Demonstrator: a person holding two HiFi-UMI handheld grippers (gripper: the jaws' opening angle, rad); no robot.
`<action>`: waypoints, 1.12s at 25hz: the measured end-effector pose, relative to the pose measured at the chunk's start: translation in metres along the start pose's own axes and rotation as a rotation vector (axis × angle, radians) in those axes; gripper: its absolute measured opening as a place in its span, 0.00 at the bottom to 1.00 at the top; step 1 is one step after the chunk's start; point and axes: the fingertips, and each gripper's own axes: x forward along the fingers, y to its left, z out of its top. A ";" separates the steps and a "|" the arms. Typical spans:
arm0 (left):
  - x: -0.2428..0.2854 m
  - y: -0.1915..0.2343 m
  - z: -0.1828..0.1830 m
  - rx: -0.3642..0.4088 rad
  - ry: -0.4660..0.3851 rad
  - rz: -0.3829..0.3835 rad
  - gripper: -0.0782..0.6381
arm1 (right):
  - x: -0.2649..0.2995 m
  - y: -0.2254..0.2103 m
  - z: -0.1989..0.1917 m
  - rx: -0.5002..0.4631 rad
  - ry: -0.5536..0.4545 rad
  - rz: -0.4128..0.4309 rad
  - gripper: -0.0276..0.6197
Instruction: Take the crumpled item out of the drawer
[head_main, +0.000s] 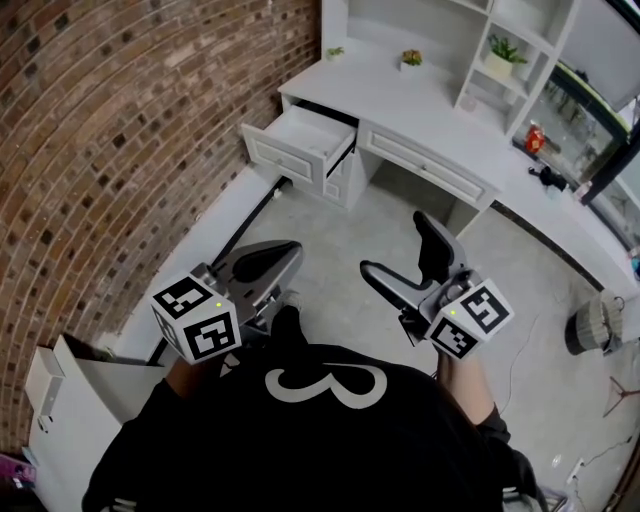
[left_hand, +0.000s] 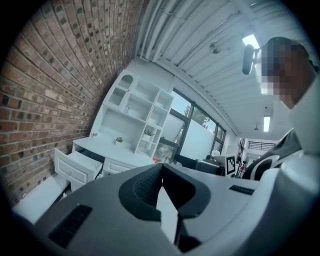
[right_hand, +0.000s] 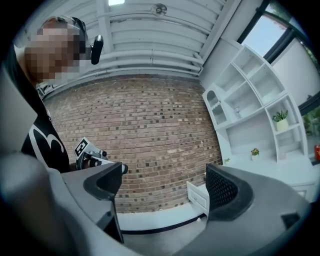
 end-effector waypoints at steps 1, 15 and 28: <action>0.003 0.011 0.002 -0.004 0.005 -0.002 0.11 | 0.010 -0.006 -0.002 0.003 0.003 -0.004 0.83; 0.080 0.209 0.048 -0.112 0.110 -0.052 0.11 | 0.178 -0.124 -0.033 0.106 0.118 -0.102 0.84; 0.123 0.382 0.055 -0.194 0.183 -0.055 0.11 | 0.318 -0.201 -0.074 0.161 0.254 -0.169 0.85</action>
